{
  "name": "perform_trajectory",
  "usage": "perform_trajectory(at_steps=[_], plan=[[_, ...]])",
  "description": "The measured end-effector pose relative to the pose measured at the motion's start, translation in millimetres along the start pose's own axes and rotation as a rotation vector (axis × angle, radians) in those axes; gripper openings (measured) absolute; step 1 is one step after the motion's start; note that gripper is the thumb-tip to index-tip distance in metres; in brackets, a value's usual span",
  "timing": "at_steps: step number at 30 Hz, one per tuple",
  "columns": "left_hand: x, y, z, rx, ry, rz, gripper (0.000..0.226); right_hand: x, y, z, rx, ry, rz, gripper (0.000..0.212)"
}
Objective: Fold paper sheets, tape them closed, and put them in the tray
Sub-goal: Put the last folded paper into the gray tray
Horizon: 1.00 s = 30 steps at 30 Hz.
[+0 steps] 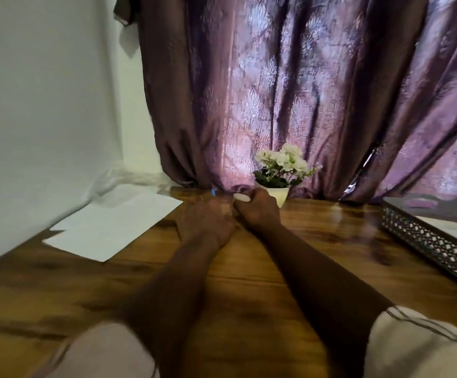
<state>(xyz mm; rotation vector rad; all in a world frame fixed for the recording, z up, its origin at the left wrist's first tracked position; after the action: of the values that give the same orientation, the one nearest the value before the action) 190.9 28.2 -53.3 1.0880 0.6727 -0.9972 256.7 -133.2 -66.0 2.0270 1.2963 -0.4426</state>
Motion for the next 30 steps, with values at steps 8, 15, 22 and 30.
perform_trajectory(at_steps=[8, 15, 22, 30], plan=[[11.0, 53.0, -4.9, -0.042, 0.033, 0.029, 0.040, 3.7, 6.6, 0.8, 0.000, 0.050, 0.018, 0.042], [2.0, 39.9, -30.2, -0.166, -0.370, 0.213, 0.033, -11.7, -5.8, 18.0, 0.069, 0.487, 0.033, 0.036], [-32.5, -34.9, 24.2, -0.041, -0.920, 0.234, 0.018, -131.9, -111.0, 24.8, -0.121, 0.325, 0.134, 0.034], [-50.0, -171.3, 144.1, 0.391, -0.885, 0.091, 0.024, -286.5, -212.2, 102.0, -0.104, -0.143, 0.307, 0.017]])
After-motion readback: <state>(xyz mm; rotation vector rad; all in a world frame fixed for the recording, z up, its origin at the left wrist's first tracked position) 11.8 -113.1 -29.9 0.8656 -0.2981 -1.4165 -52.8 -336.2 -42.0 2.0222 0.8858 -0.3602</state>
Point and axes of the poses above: each hand's wrist, its own y-axis towards the middle knuckle, its own x-axis out of the palm, z = x × y, the point moved 7 cm from there along y, towards the middle knuckle
